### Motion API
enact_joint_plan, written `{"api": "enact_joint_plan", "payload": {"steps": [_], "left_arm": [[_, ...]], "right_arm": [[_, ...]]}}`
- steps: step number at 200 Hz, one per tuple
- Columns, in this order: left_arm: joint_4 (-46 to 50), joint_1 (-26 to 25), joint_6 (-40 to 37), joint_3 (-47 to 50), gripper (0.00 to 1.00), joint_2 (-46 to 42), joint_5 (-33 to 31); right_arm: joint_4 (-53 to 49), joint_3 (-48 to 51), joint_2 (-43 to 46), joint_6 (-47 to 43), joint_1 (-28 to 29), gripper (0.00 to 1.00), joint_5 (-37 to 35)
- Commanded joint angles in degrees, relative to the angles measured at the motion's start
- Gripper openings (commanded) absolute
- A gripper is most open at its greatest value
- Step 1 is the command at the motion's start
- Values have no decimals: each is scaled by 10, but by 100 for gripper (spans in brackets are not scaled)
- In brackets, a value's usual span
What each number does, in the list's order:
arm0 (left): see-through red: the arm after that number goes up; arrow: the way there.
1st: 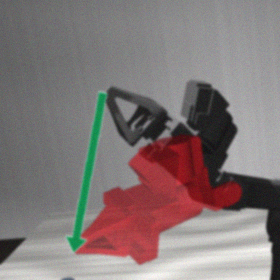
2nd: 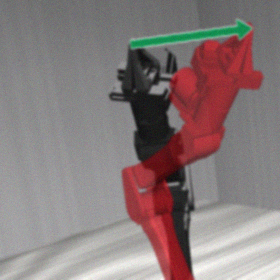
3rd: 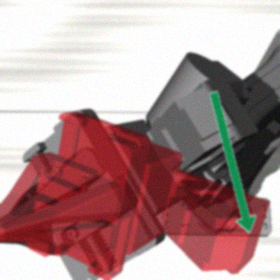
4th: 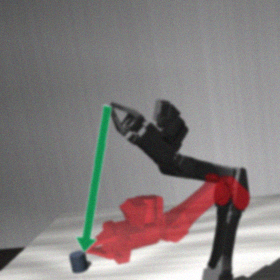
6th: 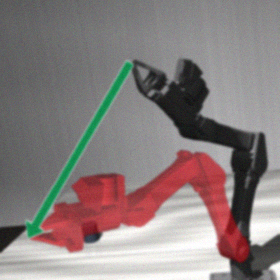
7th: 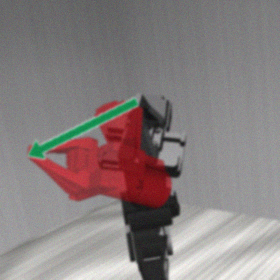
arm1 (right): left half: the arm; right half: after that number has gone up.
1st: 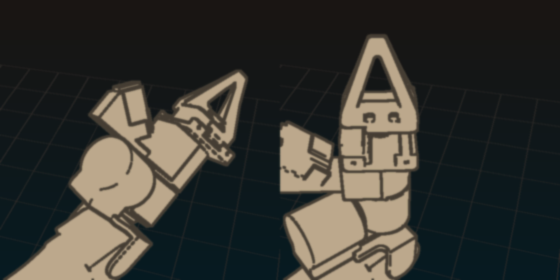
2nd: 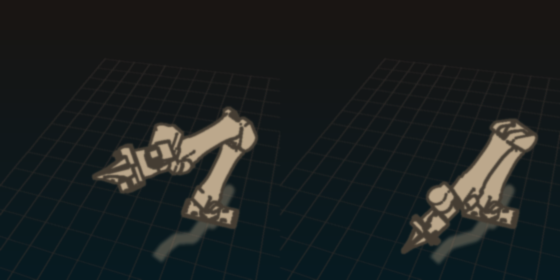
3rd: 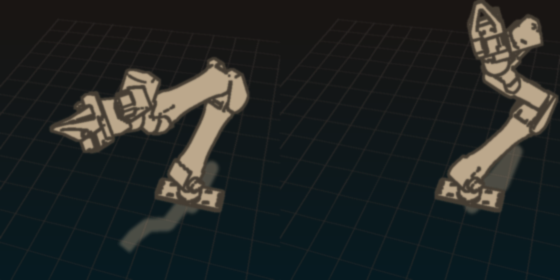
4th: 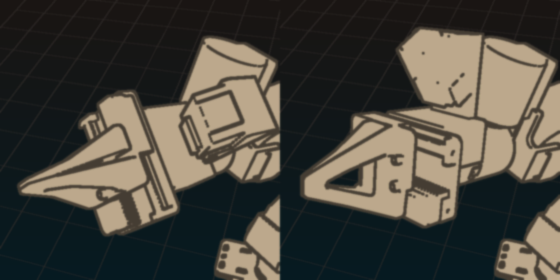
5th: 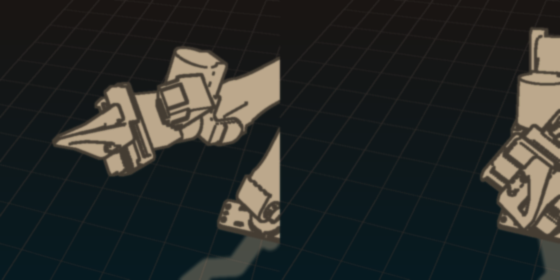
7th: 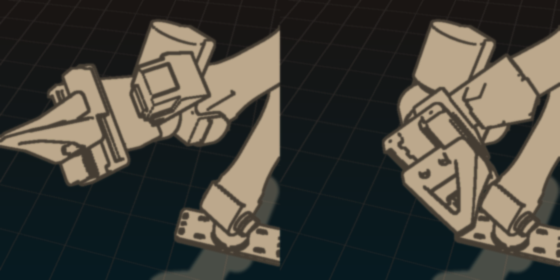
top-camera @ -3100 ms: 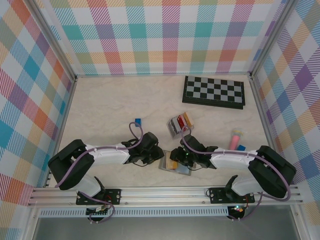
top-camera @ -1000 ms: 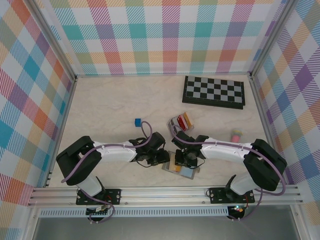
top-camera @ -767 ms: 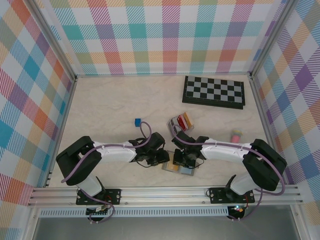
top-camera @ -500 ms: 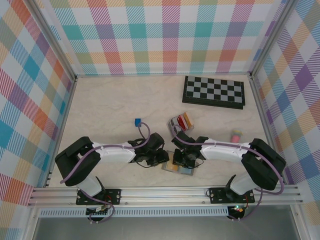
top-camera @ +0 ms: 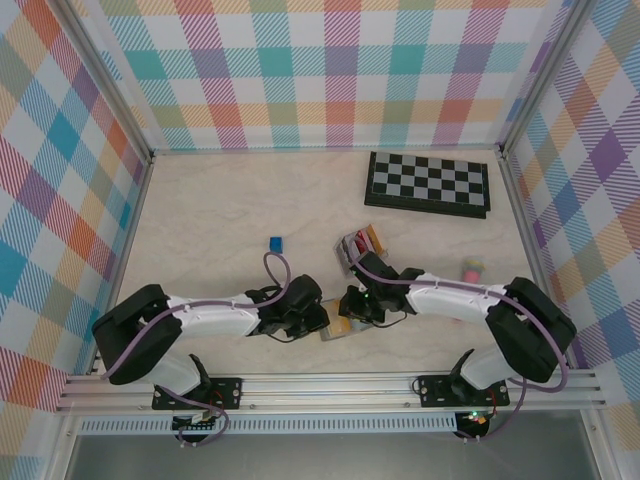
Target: Put the credit cards into the card holder
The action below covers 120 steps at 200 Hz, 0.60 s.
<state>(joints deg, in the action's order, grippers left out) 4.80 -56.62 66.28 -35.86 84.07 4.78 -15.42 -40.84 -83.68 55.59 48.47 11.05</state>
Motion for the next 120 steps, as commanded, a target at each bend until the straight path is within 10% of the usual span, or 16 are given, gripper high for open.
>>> {"api": "enact_joint_plan", "payload": {"steps": [1, 120], "left_arm": [[26, -9, 4, 1, 29, -21, -37], [23, -7, -4, -13, 30, 5, -32]], "right_arm": [[10, -19, -21, -32, -4, 23, 35], [-126, -75, -28, -83, -4, 27, -42]]}}
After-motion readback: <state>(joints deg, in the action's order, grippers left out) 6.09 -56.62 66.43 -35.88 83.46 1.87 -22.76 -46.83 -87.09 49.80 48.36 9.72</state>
